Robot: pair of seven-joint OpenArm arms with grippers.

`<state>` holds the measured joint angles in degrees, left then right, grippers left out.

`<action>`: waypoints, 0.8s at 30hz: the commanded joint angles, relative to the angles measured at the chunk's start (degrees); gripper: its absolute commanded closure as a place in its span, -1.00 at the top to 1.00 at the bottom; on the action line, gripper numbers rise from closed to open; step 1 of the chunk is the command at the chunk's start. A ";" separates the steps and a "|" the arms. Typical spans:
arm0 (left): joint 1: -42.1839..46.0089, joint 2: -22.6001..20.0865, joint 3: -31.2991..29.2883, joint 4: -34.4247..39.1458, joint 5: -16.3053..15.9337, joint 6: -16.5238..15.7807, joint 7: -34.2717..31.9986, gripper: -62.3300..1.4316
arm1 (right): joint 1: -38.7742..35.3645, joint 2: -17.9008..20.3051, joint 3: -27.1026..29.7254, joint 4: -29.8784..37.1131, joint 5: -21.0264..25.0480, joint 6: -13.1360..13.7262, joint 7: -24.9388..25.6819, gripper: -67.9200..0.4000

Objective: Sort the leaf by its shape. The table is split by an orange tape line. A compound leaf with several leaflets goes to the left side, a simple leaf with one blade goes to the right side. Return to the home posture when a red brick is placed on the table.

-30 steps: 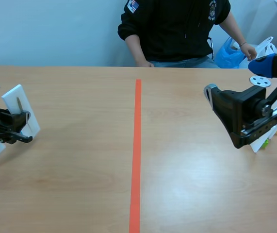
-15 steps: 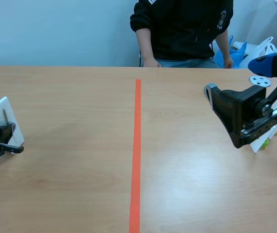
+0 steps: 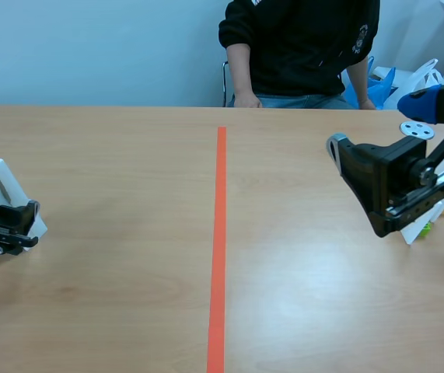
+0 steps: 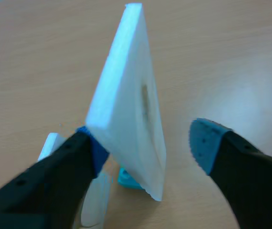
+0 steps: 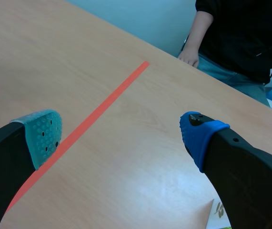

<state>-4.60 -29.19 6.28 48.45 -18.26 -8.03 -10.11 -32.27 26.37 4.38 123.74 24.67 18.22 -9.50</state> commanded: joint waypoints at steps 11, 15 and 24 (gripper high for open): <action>5.60 -2.99 -1.11 15.91 -0.74 -1.11 2.19 1.00 | 0.55 0.76 0.15 0.11 0.42 -0.17 1.07 0.49; 11.21 -4.46 -3.54 26.14 -0.59 -1.11 2.64 1.00 | 0.55 0.76 0.15 0.11 0.42 -0.17 1.07 0.49; 23.69 -4.98 -12.83 45.59 -1.07 -1.11 2.64 1.00 | 0.55 0.76 0.15 0.11 0.37 -0.17 1.05 0.49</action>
<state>18.74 -33.82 -6.02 93.65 -18.76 -9.15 -6.68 -32.27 26.37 4.38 123.74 24.67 18.24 -9.43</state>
